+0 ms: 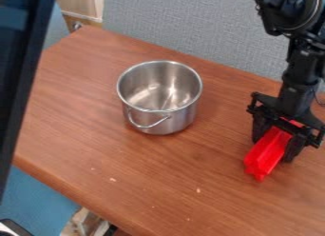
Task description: Put the red object in the metal pot
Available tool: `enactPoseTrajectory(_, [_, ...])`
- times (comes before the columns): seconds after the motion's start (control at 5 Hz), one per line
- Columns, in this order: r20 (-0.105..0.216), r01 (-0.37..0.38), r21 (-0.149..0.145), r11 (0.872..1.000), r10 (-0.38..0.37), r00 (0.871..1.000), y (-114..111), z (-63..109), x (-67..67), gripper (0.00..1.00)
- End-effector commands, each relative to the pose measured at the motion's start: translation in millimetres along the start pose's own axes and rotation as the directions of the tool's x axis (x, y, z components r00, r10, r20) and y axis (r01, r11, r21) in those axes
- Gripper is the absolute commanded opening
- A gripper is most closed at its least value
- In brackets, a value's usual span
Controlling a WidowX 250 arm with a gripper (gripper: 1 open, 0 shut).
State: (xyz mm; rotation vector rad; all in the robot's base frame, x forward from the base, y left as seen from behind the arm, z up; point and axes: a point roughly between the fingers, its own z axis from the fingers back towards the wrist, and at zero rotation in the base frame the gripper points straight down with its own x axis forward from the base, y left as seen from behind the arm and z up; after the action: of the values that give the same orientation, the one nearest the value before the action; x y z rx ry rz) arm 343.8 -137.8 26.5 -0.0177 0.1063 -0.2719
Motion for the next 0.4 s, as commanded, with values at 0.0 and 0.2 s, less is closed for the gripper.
enactPoseTrajectory(0.0, [0.080,-0.022,-0.003,1.000,0.022,0.997,8.4,32.9,5.9,0.00])
enactPoseTrajectory(0.2, [0.099,-0.036,0.001,0.999,0.036,0.994,13.5,47.6,2.5,0.00])
